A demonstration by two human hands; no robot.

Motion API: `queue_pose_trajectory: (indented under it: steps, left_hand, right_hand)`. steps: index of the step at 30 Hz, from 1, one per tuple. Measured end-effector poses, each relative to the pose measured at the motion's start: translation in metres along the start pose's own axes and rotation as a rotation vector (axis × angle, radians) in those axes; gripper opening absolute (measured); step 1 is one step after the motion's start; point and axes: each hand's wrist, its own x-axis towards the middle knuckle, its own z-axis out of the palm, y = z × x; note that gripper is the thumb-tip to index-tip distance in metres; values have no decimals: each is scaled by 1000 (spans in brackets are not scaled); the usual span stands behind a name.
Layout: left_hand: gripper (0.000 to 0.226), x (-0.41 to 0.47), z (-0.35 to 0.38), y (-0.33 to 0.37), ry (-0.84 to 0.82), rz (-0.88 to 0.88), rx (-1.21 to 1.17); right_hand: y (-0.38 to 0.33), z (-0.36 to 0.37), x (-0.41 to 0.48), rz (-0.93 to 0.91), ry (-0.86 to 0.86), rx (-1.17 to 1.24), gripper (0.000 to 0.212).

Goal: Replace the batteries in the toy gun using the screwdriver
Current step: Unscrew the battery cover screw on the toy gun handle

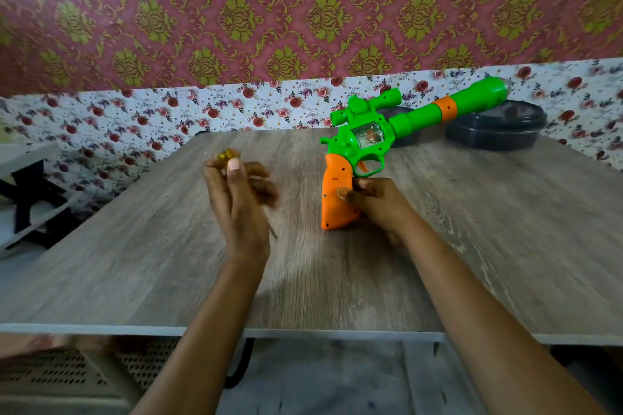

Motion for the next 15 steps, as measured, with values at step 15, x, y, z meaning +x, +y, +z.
queue_pose_trajectory:
  steps: [15]
  left_hand:
    - [36, 28, 18, -38, -158, -1126, 28]
  right_hand:
    - [-30, 32, 24, -192, 136, -788, 23]
